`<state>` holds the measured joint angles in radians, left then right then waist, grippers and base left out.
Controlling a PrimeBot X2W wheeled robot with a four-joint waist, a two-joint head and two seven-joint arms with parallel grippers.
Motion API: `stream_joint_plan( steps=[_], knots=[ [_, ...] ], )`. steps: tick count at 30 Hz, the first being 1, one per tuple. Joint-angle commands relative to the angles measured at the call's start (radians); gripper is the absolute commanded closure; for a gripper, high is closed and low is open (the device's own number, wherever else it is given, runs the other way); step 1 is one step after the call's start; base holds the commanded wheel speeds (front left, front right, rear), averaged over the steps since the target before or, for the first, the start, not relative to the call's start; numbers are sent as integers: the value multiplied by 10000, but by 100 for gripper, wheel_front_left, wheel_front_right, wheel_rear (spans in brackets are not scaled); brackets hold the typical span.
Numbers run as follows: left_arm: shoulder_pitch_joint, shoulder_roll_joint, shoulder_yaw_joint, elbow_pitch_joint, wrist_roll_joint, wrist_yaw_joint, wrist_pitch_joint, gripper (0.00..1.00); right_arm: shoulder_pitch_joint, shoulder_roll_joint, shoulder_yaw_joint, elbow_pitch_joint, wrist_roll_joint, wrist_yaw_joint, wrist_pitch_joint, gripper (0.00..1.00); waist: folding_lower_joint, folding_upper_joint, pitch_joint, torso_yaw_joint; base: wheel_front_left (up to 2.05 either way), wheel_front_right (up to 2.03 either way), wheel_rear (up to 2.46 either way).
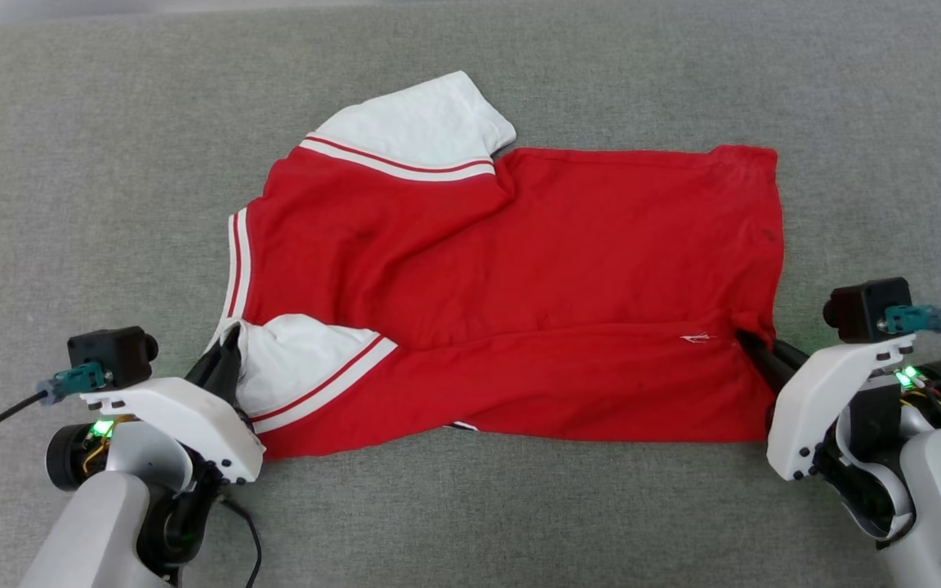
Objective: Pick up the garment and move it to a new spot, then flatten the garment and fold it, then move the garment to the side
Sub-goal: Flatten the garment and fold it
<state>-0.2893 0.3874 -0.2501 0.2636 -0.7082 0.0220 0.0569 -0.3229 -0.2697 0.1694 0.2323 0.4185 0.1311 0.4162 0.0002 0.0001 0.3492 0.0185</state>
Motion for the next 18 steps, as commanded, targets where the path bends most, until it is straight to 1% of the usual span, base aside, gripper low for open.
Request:
stream_joint_plan(
  steps=[1,2,3,4,7,12,15,18],
  knots=[
    [-182,-48,-11,99,-48,-88,31,100,-23,-84,162,191,-79,-7,-94,55,-2,-1,22,-39,0,0,0],
    [-232,-67,-34,255,-89,-158,48,81,-93,-101,263,253,-73,-9,-306,15,-2,-1,11,-57,0,0,0],
    [-258,-70,-65,385,-108,-209,78,56,-141,-101,358,297,-11,-7,-506,0,-2,-1,-17,-76,0,0,0],
    [-289,-67,-67,528,-130,-234,58,0,-180,-140,448,322,-23,-7,-745,0,-2,-1,-76,-99,0,0,0],
    [-346,-12,-19,819,-227,-300,86,0,-110,-144,417,321,-40,-7,-1650,0,-2,-1,-363,-142,0,0,0],
    [-149,386,147,876,-358,-275,363,0,384,83,146,13,-267,-5,-3140,0,-2,-1,-1083,-240,0,0,0],
    [86,850,214,705,-437,-155,974,0,699,216,64,-347,-530,-7,-3646,0,-2,-1,-1492,-379,0,0,0],
    [319,1386,183,361,-613,-118,1985,0,1101,432,19,-781,-722,-7,-4009,0,-2,-1,-1811,-526,0,0,0]
  ],
)
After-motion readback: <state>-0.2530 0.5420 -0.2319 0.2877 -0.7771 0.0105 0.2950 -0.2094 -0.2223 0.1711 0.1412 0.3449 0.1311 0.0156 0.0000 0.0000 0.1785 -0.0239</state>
